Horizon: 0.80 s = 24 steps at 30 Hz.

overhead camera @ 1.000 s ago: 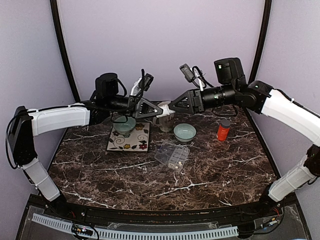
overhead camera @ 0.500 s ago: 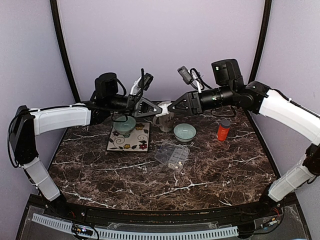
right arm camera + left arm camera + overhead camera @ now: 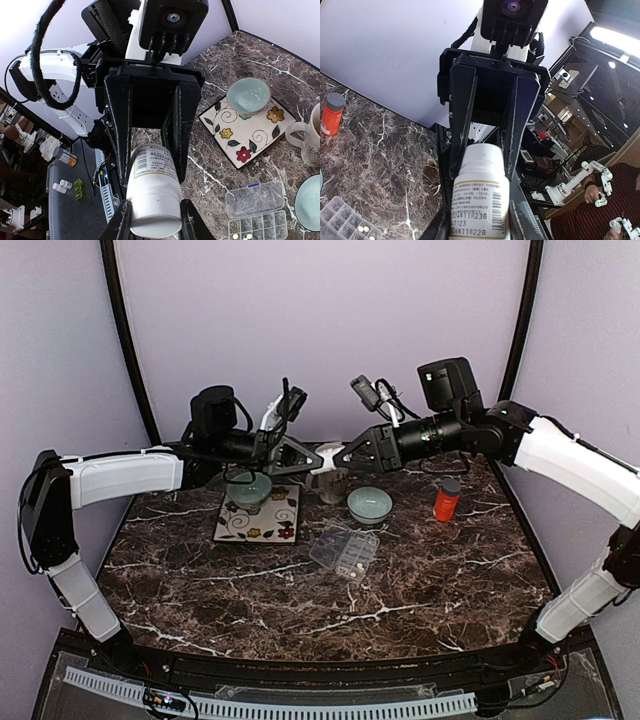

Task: Sort the pills into containers
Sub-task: Screw the lid of the pill bottle onto the pill bottle.

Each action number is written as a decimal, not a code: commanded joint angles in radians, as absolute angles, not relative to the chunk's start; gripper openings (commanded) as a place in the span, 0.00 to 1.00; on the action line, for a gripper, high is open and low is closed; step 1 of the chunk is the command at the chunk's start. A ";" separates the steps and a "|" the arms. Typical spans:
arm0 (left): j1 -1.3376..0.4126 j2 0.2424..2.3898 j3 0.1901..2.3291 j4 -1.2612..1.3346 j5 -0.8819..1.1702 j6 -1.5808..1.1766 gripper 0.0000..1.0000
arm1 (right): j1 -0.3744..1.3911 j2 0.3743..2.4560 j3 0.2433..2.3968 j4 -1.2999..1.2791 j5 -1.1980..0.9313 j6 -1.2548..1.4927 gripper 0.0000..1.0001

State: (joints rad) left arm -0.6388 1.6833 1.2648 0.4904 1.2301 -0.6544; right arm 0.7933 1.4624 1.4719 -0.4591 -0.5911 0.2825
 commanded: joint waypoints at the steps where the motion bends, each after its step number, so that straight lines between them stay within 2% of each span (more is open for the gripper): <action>1: -0.636 1.666 1.301 0.469 1.214 -0.609 0.00 | 0.800 1.479 1.515 -0.439 -0.607 0.316 0.07; 12: -0.639 1.544 1.263 0.324 0.986 -0.359 0.00 | 0.767 1.548 1.533 -0.332 -0.714 0.617 0.00; 19: -0.680 1.487 1.243 0.266 0.844 -0.215 0.00 | 0.746 1.586 1.553 -0.300 -0.753 0.775 0.00; 24: -0.758 1.459 1.261 0.169 0.660 -0.058 0.00 | 0.746 1.628 1.570 -0.339 -0.739 0.806 0.00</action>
